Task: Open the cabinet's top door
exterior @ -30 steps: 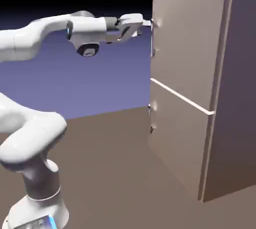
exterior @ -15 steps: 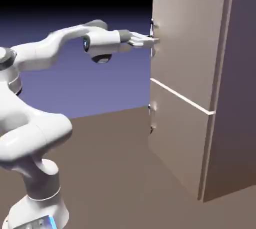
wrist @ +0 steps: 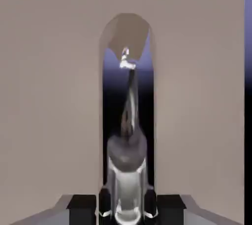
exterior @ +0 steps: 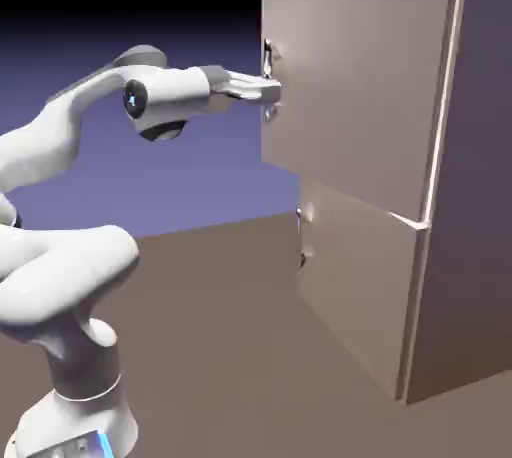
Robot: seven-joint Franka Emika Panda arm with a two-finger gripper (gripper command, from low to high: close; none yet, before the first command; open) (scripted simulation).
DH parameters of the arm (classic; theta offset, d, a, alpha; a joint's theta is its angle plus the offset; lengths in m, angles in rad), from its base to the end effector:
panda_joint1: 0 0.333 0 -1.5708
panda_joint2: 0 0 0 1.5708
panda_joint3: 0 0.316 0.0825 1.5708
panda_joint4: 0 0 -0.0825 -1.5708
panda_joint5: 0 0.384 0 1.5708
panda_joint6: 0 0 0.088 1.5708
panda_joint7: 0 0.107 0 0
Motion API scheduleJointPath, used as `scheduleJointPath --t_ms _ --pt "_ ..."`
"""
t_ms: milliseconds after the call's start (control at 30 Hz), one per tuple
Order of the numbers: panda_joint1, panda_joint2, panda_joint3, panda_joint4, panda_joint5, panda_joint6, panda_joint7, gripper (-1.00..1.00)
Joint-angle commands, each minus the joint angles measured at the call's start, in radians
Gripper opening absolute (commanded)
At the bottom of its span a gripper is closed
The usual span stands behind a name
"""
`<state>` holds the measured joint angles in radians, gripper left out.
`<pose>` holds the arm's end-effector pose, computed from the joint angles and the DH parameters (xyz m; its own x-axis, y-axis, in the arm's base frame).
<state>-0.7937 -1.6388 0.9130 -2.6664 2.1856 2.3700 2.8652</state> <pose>0.2940 0.1614 0.5772 -0.2130 0.6740 -0.7074 -0.2121 0.6748 0.7069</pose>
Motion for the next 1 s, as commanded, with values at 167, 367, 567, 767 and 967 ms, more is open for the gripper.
scheduleJointPath --t_ms 167,367,567,767,967 --pt "0.145 -0.026 -0.214 -0.179 -0.102 -0.198 -0.121 -1.0" --pt "0.198 -0.039 -0.43 -0.272 -0.252 -0.356 -0.191 -1.0" --pt "0.005 -0.126 -0.494 -0.307 -0.246 -0.61 -0.156 -1.0" --pt "-0.146 -0.095 -0.66 -0.331 -0.331 -0.869 -0.206 -1.0" --pt "-0.158 0.087 -0.877 -0.299 -0.541 -1.028 -0.348 -1.0"
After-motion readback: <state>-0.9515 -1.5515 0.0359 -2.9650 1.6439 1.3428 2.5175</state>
